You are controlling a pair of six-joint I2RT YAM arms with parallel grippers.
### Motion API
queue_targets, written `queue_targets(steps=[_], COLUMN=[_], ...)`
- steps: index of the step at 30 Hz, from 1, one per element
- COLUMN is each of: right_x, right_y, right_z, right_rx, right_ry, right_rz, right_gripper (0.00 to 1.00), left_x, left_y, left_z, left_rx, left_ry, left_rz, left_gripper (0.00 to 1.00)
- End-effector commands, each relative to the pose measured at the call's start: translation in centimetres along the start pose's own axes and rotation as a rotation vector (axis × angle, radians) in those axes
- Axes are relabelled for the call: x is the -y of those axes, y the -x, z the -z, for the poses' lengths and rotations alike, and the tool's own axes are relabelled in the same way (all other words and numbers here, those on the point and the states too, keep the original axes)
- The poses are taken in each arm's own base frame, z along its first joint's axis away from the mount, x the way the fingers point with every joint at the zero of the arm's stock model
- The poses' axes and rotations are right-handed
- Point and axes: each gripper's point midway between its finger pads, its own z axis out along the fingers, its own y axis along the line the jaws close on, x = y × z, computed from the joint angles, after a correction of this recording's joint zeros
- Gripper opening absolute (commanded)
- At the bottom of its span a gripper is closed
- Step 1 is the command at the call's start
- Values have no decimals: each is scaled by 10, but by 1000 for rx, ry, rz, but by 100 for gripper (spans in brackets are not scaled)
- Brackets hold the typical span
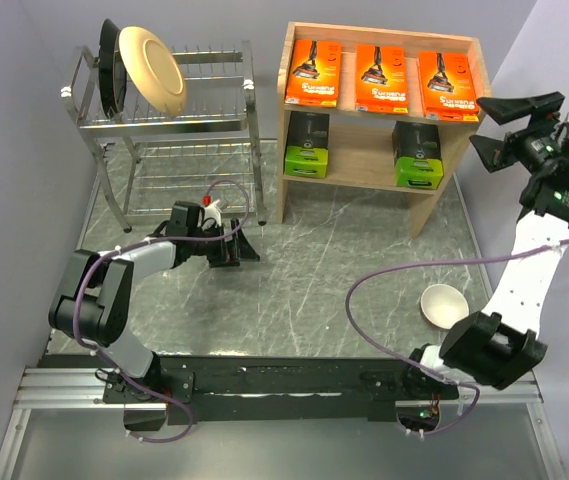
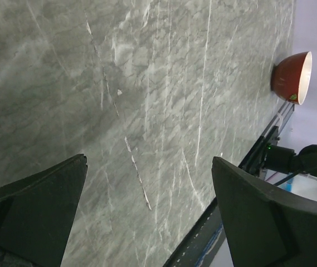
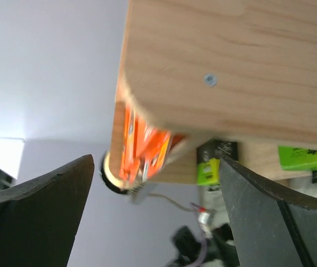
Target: Place and organize the shaving razors onto the shelf
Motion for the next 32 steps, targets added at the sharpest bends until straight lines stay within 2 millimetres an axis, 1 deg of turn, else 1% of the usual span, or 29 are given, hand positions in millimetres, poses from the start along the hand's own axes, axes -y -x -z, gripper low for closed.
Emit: queue_targets(steps=[1,2,3,4,5,6,7,8,9,10,11,12,13,14,15,16,17,19,20,22,23,24,25,26,28,29,30,31,32], right_x=[-39,-29,-22,-4,13,28,56,81,107,128,153,175,180,189,190,190,183,170,163,153,148,146,145,145,146,146,146,145,142], right_y=[-38,-54,-61,-71,-78,-83,-96,-102,-102,-109,-114,-104,-115,-117,-118,-106,-120,-123,-137,-144,-154,-158,-160,-162,-162,-162,-162,-163,-164], right_z=[48,56,60,63,67,68,75,78,78,81,83,86,79,79,75,72,66,60,56,55,55,56,59,60,61,59,57,52,49], right_rx=[-72,-113,-125,-159,-170,-184,-237,-280,-283,-309,-324,-288,-311,-288,-269,-195,-202,-178,-204,-209,-232,-247,-259,-269,-281,-285,-287,-298,-310], right_ry=[152,168,161,110,83,36,-60,-99,-195,-263,-334,-467,-491,-535,-551,-601,-570,-541,-504,-488,-461,-449,-446,-445,-451,-455,-459,-468,-464], right_rz=[315,408,454,428,534,562,517,637,659,653,661,706,777,795,831,885,910,945,973,1015,1038,1052,1064,1070,1077,1075,1069,1052,1044], right_gripper=[100,100,100,100,100,100,100,100,100,100,100,100,100,100,100,100,100,100,100,100,100,100,100,100,100,100,100,100,100], left_x=[16,11,13,13,10,13,13,13,18,19,18,17,15,10,7,4,-2,-6,-13,-19,-25,-26,-29,-37,-44,-47,-50,-52,-50], left_y=[23,26,29,32,38,41,45,50,56,59,63,66,69,73,75,75,76,80,82,86,88,93,95,98,96,98,97,97,94], left_z=[17,21,26,29,33,39,43,47,51,55,60,65,69,75,80,83,88,98,104,115,121,127,130,138,141,148,150,155,155], left_rx=[82,100,116,128,150,159,171,184,204,219,239,260,277,302,323,334,353,407,430,476,493,515,527,547,555,575,582,596,593], left_ry=[-11,8,7,10,25,32,41,49,44,39,40,47,64,90,112,124,144,173,200,246,272,284,301,316,318,318,316,318,297], left_rz=[-132,-135,-150,-181,-200,-221,-270,-293,-323,-352,-356,-361,-351,-334,-326,-311,-290,-275,-242,-201,-182,-182,-169,-143,-96,-84,-72,-61,-60], left_gripper=[99,99,99,99,99,99,99,100,100,99,99,99,99,99,99,100,99,100,100,99,99,99,99,99,99,99,100,99,99])
